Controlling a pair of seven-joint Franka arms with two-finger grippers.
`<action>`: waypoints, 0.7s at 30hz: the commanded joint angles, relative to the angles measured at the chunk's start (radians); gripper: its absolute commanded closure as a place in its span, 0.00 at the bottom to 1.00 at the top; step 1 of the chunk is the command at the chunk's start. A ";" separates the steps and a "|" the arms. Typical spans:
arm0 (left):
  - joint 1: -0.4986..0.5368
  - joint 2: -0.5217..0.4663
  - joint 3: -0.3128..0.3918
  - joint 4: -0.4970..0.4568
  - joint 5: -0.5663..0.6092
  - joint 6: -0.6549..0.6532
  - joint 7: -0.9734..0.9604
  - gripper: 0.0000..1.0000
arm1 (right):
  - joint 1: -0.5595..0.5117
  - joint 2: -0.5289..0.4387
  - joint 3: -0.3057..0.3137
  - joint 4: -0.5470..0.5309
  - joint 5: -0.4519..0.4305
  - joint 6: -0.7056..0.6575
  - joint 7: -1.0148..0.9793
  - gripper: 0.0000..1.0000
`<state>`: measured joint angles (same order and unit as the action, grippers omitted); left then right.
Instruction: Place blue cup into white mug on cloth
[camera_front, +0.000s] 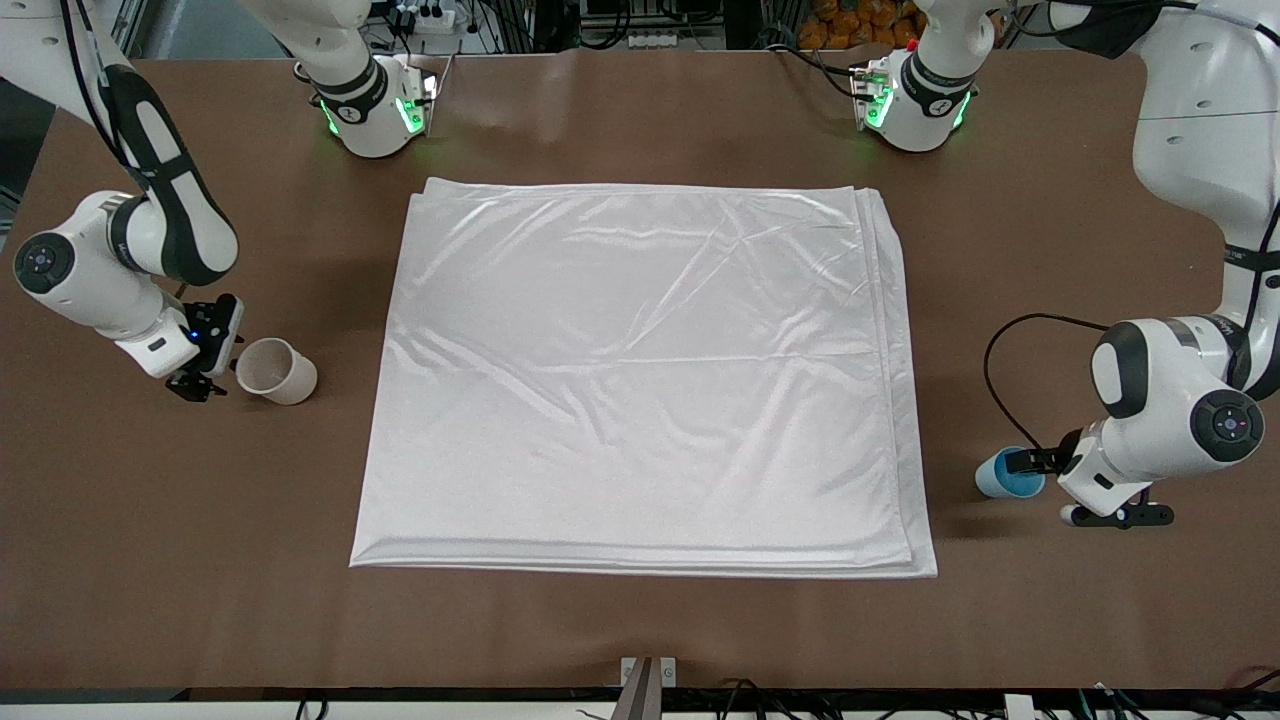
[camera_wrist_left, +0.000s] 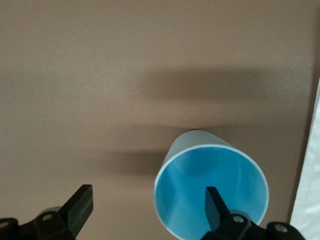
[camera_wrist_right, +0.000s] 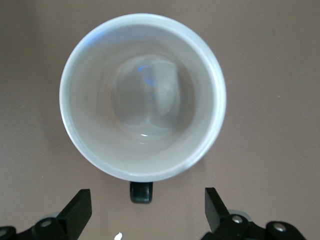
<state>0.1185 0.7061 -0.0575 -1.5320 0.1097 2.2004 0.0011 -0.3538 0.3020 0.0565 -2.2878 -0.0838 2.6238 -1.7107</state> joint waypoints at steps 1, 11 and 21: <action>0.004 0.016 -0.004 0.021 -0.038 0.005 0.026 0.11 | -0.025 -0.014 0.017 -0.062 -0.013 0.080 -0.023 0.00; 0.000 0.023 -0.004 0.019 -0.055 0.005 0.026 0.31 | -0.027 0.009 0.017 -0.081 -0.013 0.128 -0.026 0.00; -0.010 0.023 -0.004 0.016 -0.048 0.005 0.026 0.61 | -0.031 0.034 0.019 -0.084 -0.013 0.166 -0.044 0.18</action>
<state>0.1131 0.7199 -0.0610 -1.5310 0.0782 2.2016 0.0025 -0.3541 0.3246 0.0570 -2.3529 -0.0843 2.7400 -1.7196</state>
